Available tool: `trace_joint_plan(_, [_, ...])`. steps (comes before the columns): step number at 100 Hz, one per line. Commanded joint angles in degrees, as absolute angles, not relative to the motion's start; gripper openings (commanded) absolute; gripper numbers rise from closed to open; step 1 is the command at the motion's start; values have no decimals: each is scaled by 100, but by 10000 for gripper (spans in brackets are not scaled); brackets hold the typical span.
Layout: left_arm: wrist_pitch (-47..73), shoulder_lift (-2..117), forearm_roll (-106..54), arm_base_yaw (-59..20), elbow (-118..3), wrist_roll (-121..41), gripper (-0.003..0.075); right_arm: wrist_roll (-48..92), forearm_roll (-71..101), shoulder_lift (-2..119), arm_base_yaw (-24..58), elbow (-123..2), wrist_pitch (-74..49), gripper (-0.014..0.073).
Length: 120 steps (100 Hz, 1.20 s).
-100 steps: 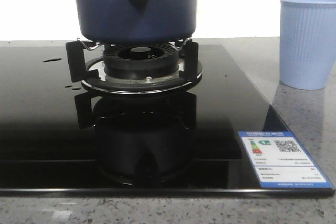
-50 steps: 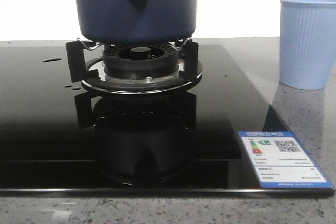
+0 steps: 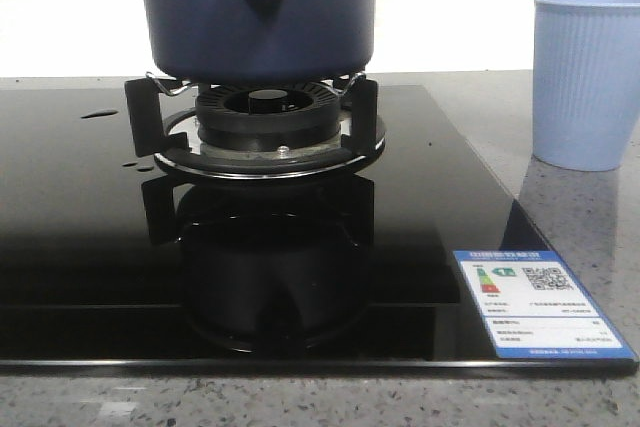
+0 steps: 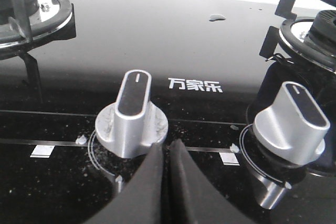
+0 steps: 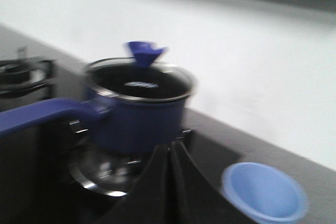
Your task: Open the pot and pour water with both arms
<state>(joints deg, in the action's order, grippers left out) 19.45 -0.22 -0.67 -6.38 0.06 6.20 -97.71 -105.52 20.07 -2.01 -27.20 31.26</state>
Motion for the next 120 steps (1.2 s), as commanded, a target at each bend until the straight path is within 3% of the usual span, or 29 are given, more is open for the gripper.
trace_joint_plan(1, [1780,-173,-122,-626,197,679,-19,-9755,-10441,2064,-195,-2787,2151,-70])
trace_joint_plan(16, [1780,-173,-122,-626,197,679,-19,-8744,-9081,2064,-195,-2529,1138,-71])
trace_joint_plan(33, [1780,-173,-122,-626,197,679,-19,-3999,-5181,1923,-195,-2397,477,-70])
trace_joint_plan(38, [1780,-173,-122,-626,197,679,-19,-3258,-4349,1794,-195,-2397,211,-70])
trace_joint_plan(67, [1780,-173,-122,-626,197,679,-19,-3150,-4149,1709,-195,-2092,-481,-70])
trace_joint_plan(86, [1780,-173,-122,-626,197,679,-19,-3122,-3469,1639,-195,-1439,65,-71])
trace_joint_plan(107, [1780,-173,-122,-626,197,679,-19,-1466,-1672,1148,-218,-424,373,-70])
trace_joint_plan(120, [1780,-173,-122,-626,197,679,-19,-1435,-1607,783,-325,21,267,-70])
